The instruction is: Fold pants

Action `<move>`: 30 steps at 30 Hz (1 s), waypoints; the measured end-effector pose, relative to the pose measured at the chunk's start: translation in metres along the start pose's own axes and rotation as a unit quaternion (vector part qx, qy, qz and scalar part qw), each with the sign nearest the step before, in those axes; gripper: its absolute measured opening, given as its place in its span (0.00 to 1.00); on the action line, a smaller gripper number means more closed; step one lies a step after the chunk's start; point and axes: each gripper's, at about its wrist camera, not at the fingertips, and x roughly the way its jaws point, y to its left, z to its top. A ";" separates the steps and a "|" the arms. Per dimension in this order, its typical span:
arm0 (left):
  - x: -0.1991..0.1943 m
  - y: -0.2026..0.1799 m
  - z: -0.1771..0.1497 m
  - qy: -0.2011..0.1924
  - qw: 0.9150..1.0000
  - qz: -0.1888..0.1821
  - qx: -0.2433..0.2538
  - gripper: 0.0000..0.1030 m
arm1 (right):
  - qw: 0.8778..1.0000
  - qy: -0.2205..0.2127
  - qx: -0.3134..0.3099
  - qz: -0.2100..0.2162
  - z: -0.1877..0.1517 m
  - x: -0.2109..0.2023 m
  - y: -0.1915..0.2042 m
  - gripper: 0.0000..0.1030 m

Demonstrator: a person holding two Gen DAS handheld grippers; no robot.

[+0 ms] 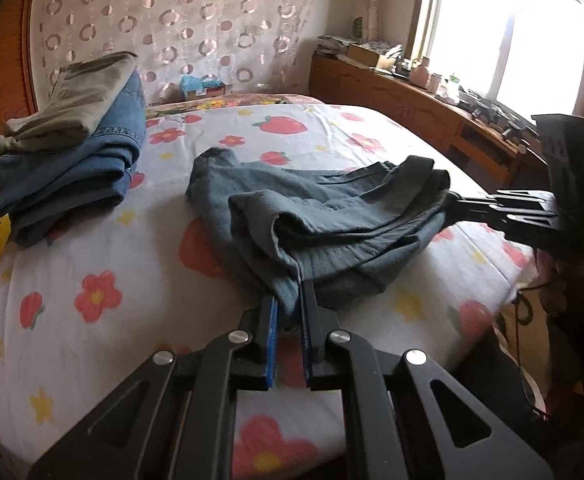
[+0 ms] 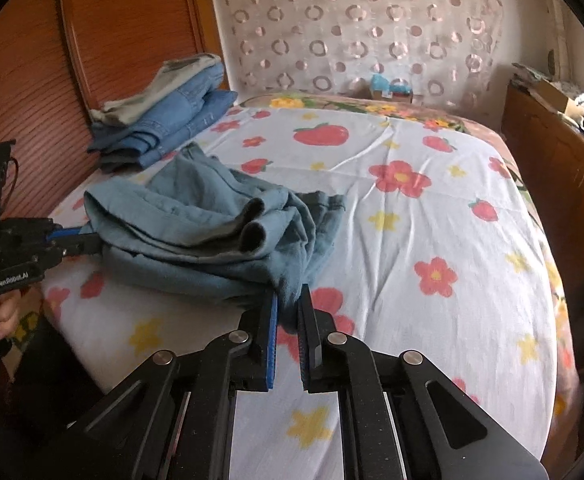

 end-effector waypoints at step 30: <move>0.005 0.000 0.028 0.006 1.000 0.004 0.010 0.20 | 0.998 0.019 -0.063 -0.025 0.015 0.019 0.019 0.34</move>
